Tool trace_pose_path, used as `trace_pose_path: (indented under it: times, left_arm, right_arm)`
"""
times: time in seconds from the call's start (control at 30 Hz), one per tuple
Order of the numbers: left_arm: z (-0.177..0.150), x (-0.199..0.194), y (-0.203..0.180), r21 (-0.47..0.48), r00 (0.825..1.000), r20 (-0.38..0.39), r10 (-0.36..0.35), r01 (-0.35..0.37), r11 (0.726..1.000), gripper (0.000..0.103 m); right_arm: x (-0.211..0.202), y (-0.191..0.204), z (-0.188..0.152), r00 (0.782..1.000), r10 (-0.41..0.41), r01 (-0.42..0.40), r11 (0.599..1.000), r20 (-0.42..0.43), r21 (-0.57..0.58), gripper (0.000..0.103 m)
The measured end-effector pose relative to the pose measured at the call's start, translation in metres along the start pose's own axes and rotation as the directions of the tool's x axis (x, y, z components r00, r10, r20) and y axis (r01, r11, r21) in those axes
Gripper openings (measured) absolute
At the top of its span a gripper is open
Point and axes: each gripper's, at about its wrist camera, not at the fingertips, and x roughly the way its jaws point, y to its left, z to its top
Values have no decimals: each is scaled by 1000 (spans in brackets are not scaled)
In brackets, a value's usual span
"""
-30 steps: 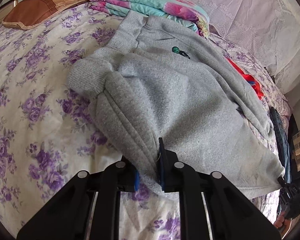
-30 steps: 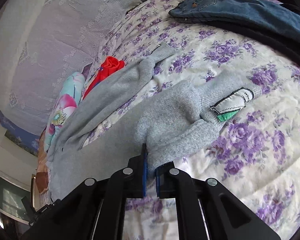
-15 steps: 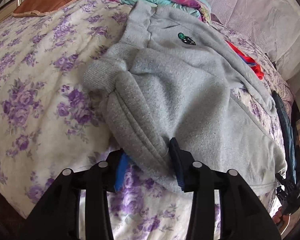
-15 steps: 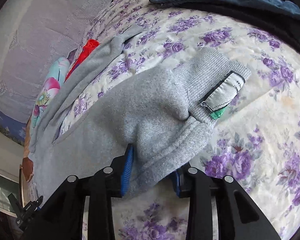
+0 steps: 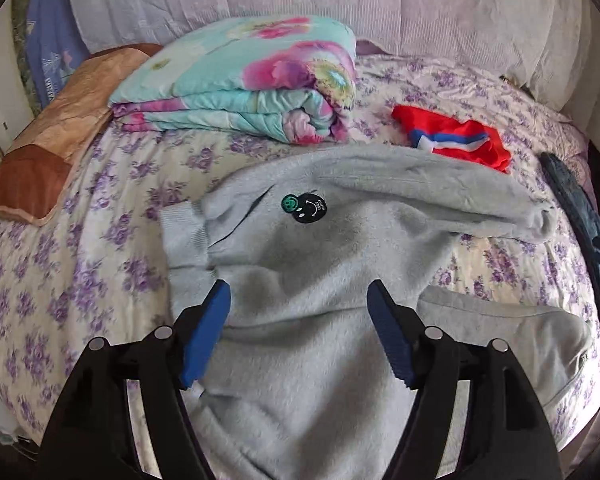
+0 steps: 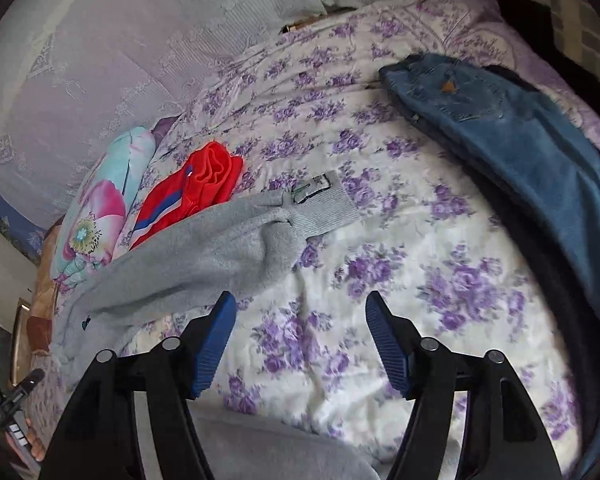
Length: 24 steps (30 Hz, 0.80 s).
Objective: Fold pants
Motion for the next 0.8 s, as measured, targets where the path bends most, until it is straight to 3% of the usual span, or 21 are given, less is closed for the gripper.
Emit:
trace_pose_path:
  times: [0.1,0.23,0.3,0.33,0.43,0.53,0.6,0.67,0.73,0.8]
  left_arm:
    - [18,60,-5,23,994,-107,36,-34,999,60]
    - [30,110,7,-13,983,-181,37,-40,999,59]
    - [30,126,11,-25,978,-205,31,-37,999,61]
    - [29,128,11,-29,980,-197,30,-37,999,62]
    - [26,120,6,19,980,-189,58,-55,998,62]
    - [17,114,0,78,974,-217,59,-43,996,62]
    - [11,113,-2,108,974,-220,50,-27,994,62]
    - [9,113,-3,125,976,-213,49,-23,992,63]
    - [10,116,-1,125,975,-218,39,-12,992,65]
    - [11,119,0,135,975,-219,27,3,991,67]
  right_arm:
    - [58,-6,24,994,45,-36,995,-97,90,53]
    - [110,-12,38,987,89,-69,987,-135,146,53]
    - [124,-14,42,987,109,-91,985,-115,148,14]
    - [125,-13,45,988,117,-101,984,-101,146,14]
    - [86,6,57,994,99,-102,992,42,71,14]
    - [22,32,62,975,84,-76,996,206,-45,14]
    - [-8,44,63,961,50,-20,994,271,-111,14]
    - [-9,42,63,972,-2,28,994,234,-108,14]
    - [13,24,58,988,-91,96,995,127,-39,14]
    - [52,1,49,984,-177,177,984,13,6,14]
